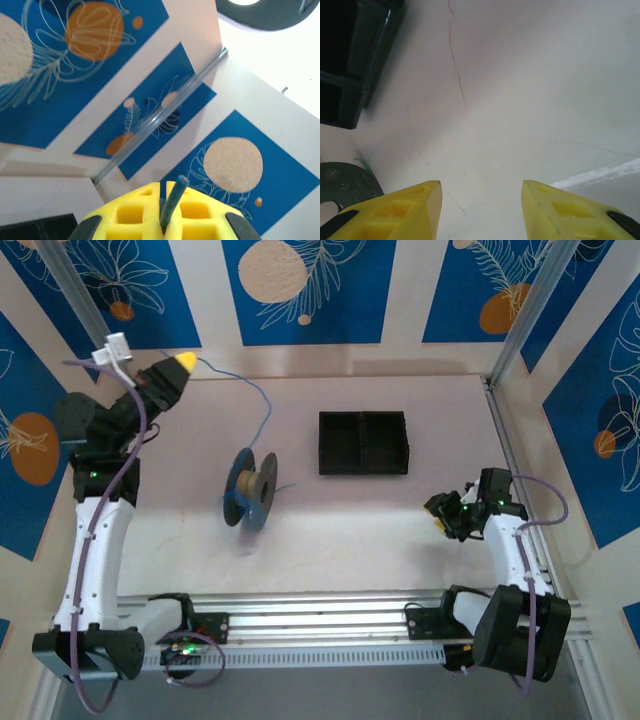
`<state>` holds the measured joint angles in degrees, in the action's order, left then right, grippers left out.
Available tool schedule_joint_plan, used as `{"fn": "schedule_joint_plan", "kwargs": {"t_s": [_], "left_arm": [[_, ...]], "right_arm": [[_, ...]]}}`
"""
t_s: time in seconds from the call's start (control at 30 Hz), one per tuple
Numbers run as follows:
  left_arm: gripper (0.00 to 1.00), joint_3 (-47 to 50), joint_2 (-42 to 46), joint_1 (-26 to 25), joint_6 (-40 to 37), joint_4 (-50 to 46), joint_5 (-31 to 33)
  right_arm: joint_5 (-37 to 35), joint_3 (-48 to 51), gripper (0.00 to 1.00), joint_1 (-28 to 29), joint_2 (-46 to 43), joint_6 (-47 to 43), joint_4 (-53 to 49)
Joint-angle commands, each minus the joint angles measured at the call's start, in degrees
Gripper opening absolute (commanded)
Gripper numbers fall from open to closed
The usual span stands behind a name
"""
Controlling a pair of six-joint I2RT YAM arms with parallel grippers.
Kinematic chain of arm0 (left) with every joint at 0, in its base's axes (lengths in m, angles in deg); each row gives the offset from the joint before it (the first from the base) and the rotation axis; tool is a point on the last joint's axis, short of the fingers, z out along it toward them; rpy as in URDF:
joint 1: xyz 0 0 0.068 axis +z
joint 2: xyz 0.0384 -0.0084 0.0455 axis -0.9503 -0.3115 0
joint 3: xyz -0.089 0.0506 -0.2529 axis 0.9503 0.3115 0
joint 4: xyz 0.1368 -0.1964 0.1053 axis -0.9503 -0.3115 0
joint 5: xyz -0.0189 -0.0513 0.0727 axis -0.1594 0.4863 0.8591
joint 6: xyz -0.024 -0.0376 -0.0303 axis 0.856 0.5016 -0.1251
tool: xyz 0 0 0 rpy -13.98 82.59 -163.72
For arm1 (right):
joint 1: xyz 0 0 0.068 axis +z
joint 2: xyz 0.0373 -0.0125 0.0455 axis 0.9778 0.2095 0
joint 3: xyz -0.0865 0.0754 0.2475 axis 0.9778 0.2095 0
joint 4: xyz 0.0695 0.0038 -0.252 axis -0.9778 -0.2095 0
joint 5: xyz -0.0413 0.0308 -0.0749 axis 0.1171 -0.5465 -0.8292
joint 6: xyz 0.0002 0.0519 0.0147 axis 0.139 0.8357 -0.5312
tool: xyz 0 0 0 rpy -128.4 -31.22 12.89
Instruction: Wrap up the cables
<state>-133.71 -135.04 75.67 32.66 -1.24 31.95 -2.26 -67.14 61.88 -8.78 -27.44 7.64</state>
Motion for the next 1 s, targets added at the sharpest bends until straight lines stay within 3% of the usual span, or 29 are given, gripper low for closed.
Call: {"fn": "schedule_joint_plan", "kwargs": {"t_s": [0.0, 0.17, 0.27, 0.37, 0.5, 0.63, 0.77, 0.87, 0.97], "left_arm": [[0.00, -1.8, 0.4, 1.9, 5.0, 5.9, -2.6], [0.00, 1.5, -0.6, 0.2, 4.8, 6.7, -2.9], [0.00, 1.4, -0.2, -2.0, 1.8, 2.8, -3.1], [0.00, -1.2, 0.4, -5.5, -5.2, -7.3, -1.6], [0.00, -4.2, 0.6, -10.3, -12.8, -17.6, 0.4], [0.00, -4.0, -0.4, -15.4, -15.1, -18.6, 1.3], [0.00, -5.1, -2.5, -18.5, -17.0, -19.7, -0.4], [0.00, -5.6, -3.5, -19.4, -17.2, -19.5, -1.8], [0.00, -5.9, -4.3, -20.1, -17.3, -19.0, -2.2]], "right_arm": [[7.9, -0.3, 0.45, -0.9, 0.1, 0.7, 4.2], [14.0, -6.3, 0.46, 6.0, -2.5, 3.2, 6.9], [18.4, -11.5, 0.48, 13.8, -4.7, 4.1, 11.7], [22.0, -19.7, 0.51, 23.7, -3.9, 2.7, 16.9], [19.3, -30.6, 0.53, 34.5, -1.2, -0.1, 21.8], [21.7, -39.1, 0.54, 37.9, 5.1, -2.6, 26.6], [23.6, -48.5, 0.56, 39.6, 11.7, -12.6, 21.3], [32.3, -53.8, 0.57, 39.8, 17.3, -14.9, 19.1], [36.1, -58.1, 0.57, 41.1, 22.4, -15.8, 15.2]]}}
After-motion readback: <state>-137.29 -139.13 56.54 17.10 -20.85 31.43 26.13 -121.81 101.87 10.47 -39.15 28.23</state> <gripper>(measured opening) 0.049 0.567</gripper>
